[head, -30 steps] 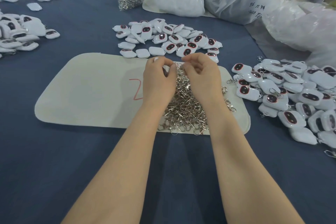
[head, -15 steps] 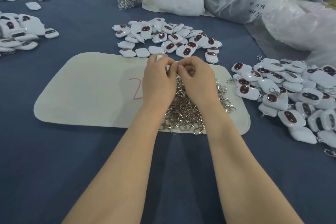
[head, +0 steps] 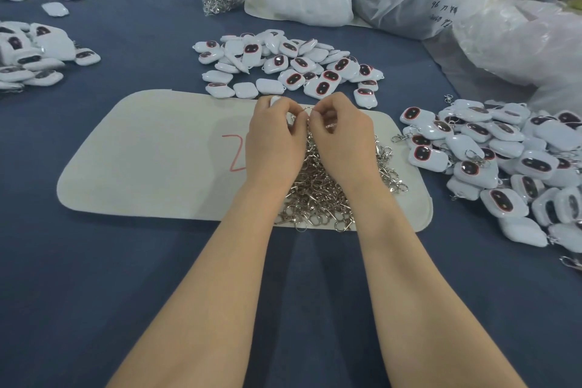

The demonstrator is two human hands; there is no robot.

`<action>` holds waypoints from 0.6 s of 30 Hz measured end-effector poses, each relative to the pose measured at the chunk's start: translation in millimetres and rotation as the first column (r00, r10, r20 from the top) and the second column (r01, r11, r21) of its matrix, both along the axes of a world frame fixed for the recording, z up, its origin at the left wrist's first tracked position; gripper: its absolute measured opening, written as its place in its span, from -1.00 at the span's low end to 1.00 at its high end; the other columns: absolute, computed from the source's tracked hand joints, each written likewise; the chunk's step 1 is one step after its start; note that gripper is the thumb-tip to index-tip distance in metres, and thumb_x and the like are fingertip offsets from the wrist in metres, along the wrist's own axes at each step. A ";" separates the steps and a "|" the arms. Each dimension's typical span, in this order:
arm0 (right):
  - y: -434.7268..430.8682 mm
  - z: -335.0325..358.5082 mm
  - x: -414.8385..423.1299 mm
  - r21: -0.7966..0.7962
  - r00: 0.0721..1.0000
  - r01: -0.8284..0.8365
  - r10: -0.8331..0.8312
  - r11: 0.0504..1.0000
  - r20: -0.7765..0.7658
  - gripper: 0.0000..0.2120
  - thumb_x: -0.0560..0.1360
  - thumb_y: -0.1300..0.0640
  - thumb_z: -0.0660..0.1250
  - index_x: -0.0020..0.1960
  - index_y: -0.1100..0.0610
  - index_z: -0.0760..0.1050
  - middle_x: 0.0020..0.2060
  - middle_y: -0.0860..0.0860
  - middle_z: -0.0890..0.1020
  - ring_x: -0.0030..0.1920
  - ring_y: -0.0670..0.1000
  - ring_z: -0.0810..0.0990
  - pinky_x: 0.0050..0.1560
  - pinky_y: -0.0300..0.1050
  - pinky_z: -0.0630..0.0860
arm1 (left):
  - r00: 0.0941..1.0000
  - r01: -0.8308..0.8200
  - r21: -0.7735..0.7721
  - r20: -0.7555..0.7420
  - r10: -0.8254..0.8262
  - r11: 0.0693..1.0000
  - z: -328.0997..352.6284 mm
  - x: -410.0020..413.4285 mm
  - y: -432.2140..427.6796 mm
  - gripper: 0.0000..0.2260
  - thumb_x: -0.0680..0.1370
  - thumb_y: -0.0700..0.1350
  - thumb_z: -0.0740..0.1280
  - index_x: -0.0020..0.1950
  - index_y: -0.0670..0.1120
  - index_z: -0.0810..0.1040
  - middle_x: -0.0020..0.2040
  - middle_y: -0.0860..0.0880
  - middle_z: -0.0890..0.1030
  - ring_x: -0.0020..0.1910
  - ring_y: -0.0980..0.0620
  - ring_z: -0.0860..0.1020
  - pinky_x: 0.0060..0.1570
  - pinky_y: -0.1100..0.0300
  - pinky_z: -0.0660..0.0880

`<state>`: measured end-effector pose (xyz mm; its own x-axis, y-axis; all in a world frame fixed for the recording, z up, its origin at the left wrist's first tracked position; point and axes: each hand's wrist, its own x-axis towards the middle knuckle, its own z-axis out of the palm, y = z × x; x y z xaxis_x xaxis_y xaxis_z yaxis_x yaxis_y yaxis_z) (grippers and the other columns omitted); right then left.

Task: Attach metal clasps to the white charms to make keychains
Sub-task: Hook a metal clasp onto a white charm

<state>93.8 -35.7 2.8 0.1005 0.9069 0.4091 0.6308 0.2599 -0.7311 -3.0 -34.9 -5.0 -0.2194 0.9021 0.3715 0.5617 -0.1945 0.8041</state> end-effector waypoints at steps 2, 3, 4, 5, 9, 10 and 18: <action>0.2 -0.4 -0.4 0.007 1.000 -0.005 0.005 1.000 -0.003 -0.92 0.52 0.19 0.28 -0.13 0.05 0.43 -0.26 -0.06 0.55 -0.19 -0.03 0.53 -0.15 -0.17 0.47 | 1.000 -0.001 -0.010 -0.007 0.001 1.000 -0.8 0.1 0.8 -0.90 0.56 -0.12 0.30 -0.02 -0.11 0.58 -0.01 -0.03 0.48 -0.30 0.17 0.36 -0.20 0.26 0.28; 0.5 -0.6 -0.7 0.012 1.000 -0.007 0.007 1.000 -0.015 -0.92 0.52 0.20 0.28 -0.13 0.05 0.43 -0.25 -0.06 0.56 -0.19 -0.05 0.53 -0.17 -0.23 0.45 | 1.000 0.001 -0.011 -0.005 -0.002 1.000 -1.0 0.4 1.1 -0.90 0.56 -0.12 0.30 -0.03 -0.10 0.58 -0.03 -0.01 0.47 -0.31 0.18 0.36 -0.22 0.28 0.26; 0.8 -0.7 -0.9 0.016 0.999 -0.009 0.009 1.000 -0.043 -0.92 0.52 0.21 0.28 -0.12 0.06 0.44 -0.25 -0.07 0.56 -0.20 -0.10 0.52 -0.18 -0.30 0.44 | 1.000 0.004 -0.016 0.001 -0.004 1.000 -0.9 0.7 1.1 -0.91 0.55 -0.11 0.30 -0.04 -0.10 0.58 -0.05 0.00 0.46 -0.31 0.20 0.36 -0.24 0.29 0.24; 1.1 -0.5 -1.0 0.015 0.996 -0.010 0.012 1.000 -0.085 -0.91 0.52 0.23 0.29 -0.11 0.06 0.44 -0.25 -0.10 0.55 -0.22 -0.17 0.50 -0.19 -0.36 0.43 | 1.000 0.007 -0.025 0.009 -0.007 1.000 -0.8 1.0 1.2 -0.92 0.55 -0.11 0.30 -0.06 -0.08 0.57 -0.07 0.00 0.47 -0.31 0.20 0.37 -0.24 0.30 0.23; 2.9 0.4 -2.0 -0.018 0.976 -0.026 0.021 0.999 -0.214 -0.88 0.50 0.26 0.31 -0.11 0.05 0.46 -0.24 -0.16 0.54 -0.26 -0.36 0.47 -0.21 -0.51 0.38 | 0.997 0.030 -0.052 0.070 -0.026 0.998 -0.1 0.3 2.0 -0.94 0.54 -0.11 0.31 -0.14 0.00 0.51 -0.05 -0.05 0.56 -0.23 0.13 0.42 -0.21 0.31 0.26; 3.1 0.3 -2.5 -0.026 0.975 -0.035 0.028 0.999 -0.222 -0.88 0.50 0.26 0.31 -0.10 0.06 0.47 -0.24 -0.17 0.53 -0.25 -0.38 0.47 -0.21 -0.52 0.37 | 0.997 0.030 -0.053 0.078 -0.026 0.998 0.1 -0.2 2.2 -0.93 0.55 -0.12 0.31 -0.14 -0.01 0.50 -0.05 -0.06 0.57 -0.22 0.12 0.42 -0.21 0.32 0.26; 2.9 0.2 -5.4 -0.025 0.975 -0.029 0.023 0.999 -0.221 -0.90 0.49 0.27 0.33 -0.11 0.09 0.46 -0.27 -0.17 0.52 -0.28 -0.26 0.48 -0.19 -0.48 0.40 | 0.997 0.008 -0.041 0.077 -0.004 0.999 0.4 -1.8 2.3 -0.93 0.56 -0.13 0.29 -0.06 -0.08 0.57 -0.01 -0.08 0.57 -0.18 0.08 0.44 -0.17 0.31 0.29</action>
